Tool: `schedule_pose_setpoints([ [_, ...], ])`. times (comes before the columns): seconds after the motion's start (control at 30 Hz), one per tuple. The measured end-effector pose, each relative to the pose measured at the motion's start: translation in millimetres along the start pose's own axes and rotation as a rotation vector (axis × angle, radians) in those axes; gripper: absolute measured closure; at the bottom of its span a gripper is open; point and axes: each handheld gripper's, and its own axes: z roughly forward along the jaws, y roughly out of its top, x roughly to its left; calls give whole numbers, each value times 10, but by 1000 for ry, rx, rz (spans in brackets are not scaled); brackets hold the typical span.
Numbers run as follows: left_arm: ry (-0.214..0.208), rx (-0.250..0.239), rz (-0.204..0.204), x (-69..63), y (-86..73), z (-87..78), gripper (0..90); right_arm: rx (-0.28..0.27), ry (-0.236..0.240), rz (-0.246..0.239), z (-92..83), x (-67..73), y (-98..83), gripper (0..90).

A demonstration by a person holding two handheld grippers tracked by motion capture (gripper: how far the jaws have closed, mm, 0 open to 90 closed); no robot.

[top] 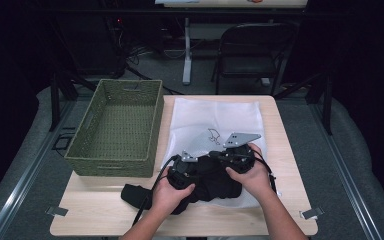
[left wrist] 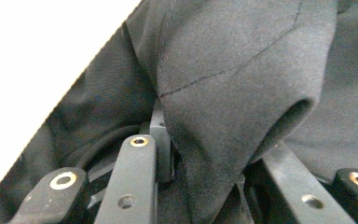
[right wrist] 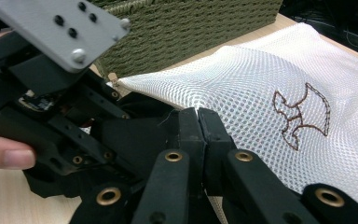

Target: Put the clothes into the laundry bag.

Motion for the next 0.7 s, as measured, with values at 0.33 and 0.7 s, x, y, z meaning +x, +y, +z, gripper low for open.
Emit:
schedule_pose_setpoints([
  [0.33, 7, -12, -13, -4, 123, 59, 723, -6, 6, -7, -13, 31, 25, 891],
  [0.7, 22, -33, -57, 49, 218, 96, 731, -10, 8, -6, -17, 27, 25, 891],
])
